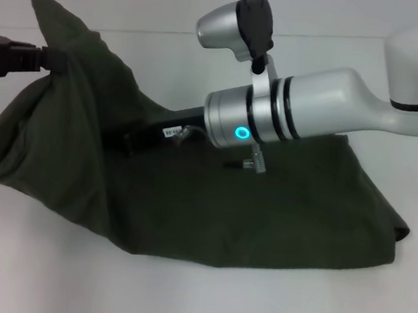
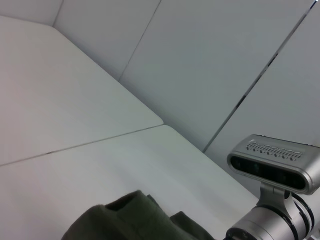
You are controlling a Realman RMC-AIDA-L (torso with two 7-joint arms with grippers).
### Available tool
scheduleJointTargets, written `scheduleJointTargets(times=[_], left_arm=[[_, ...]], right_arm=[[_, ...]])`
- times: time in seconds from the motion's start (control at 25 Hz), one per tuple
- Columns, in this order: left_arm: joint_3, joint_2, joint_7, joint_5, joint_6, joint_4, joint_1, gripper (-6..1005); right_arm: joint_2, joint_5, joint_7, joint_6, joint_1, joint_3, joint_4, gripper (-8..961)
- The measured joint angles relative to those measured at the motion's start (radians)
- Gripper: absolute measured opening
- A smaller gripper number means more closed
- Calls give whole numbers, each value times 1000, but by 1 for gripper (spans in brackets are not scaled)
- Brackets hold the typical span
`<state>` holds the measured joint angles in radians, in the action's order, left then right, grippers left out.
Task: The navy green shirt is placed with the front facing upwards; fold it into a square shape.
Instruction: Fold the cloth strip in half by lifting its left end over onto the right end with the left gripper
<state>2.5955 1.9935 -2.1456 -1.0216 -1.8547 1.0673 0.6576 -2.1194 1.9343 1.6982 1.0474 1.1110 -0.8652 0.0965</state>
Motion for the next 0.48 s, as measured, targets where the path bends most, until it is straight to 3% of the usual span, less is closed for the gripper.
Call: scheduleJointTargets(times=[0.48], left_arm=[[0,-4,3,-19,1,0,-6,20]], right_arm=[[-2,6,-8,18,71,0,-51,4]])
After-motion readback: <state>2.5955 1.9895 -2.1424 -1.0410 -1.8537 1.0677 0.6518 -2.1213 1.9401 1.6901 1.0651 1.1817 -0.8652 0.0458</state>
